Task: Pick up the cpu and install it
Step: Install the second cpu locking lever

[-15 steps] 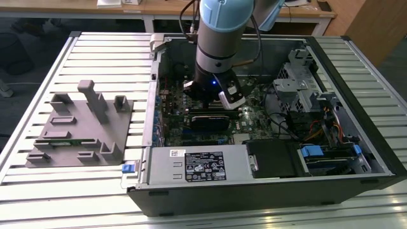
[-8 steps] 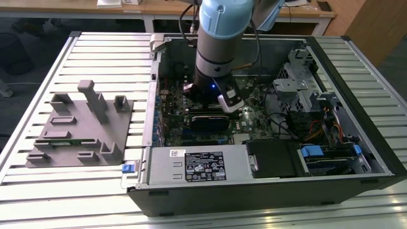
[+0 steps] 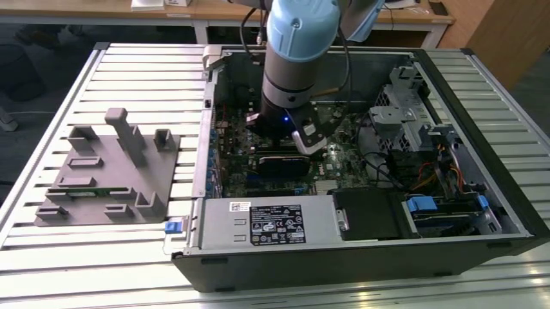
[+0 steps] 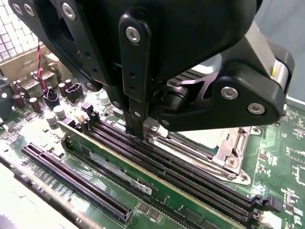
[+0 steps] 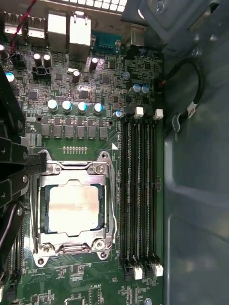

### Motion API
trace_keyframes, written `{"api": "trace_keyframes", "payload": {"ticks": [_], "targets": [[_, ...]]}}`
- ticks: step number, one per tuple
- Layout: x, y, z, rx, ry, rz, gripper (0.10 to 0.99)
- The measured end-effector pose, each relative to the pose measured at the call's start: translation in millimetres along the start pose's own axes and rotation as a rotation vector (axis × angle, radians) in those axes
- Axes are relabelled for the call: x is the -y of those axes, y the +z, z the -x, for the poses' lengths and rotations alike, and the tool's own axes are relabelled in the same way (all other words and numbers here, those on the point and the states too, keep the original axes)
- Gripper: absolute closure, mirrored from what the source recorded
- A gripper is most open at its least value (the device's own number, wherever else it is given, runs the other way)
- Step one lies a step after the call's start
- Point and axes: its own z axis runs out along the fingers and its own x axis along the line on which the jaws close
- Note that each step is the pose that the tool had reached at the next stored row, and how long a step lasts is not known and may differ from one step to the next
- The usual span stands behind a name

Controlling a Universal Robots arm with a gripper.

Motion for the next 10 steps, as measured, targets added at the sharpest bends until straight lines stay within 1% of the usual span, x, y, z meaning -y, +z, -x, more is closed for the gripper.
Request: {"api": "trace_keyframes", "payload": {"ticks": [5, 9, 10], "targets": [[2.4, 3.9, -0.9, -0.0003, 0.0, 0.015, 0.98], [2.7, 5.1, -4.4, 0.0, -0.001, 0.032, 0.98], [2.6, 5.1, -4.4, 0.0001, -0.001, 0.033, 0.98]]}}
